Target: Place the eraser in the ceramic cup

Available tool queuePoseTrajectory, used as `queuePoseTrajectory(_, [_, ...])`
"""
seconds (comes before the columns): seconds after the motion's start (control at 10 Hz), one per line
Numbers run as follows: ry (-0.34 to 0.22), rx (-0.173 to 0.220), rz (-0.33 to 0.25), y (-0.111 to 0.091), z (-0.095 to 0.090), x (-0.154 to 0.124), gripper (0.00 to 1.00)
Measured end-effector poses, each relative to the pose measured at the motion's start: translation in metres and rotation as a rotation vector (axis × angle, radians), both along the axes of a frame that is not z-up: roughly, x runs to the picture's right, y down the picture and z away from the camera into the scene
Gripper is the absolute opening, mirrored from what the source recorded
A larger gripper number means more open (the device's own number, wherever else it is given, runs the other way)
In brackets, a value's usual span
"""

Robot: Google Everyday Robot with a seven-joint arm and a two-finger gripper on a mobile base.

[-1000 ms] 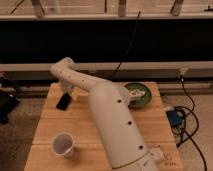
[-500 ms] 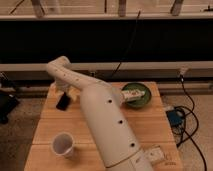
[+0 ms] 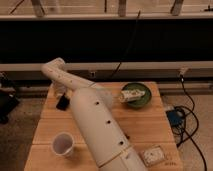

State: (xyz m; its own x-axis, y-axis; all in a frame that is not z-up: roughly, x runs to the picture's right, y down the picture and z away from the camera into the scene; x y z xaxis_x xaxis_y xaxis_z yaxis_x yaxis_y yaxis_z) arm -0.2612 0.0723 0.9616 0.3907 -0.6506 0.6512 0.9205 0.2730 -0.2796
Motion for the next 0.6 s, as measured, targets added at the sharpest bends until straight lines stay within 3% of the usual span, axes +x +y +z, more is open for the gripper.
queuePoseTrajectory(0.1, [0.003,-0.004,-0.005,0.002,0.000,0.001,0.76])
queuePoseTrajectory(0.6, [-0.004,-0.011,0.014,0.007,-0.004,0.013,0.26])
